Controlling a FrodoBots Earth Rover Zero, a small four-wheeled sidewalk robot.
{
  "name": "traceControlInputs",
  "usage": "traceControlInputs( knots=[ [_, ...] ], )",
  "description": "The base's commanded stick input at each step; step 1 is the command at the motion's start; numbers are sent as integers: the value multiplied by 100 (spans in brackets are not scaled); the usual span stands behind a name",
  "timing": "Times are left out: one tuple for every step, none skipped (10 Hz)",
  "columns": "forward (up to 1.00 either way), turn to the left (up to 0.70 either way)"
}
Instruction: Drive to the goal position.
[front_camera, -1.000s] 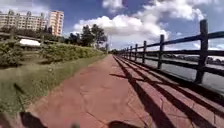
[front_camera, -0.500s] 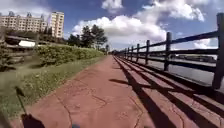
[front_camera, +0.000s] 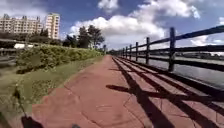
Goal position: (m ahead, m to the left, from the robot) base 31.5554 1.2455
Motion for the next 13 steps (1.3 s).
traceControlInputs(
  knots=[
    [85,0],
    [85,0],
    [85,0],
    [85,0],
    [85,0],
    [85,0],
    [85,0],
    [85,0],
    [85,0],
    [85,0],
    [85,0],
    [85,0],
    [85,0]
  ],
)
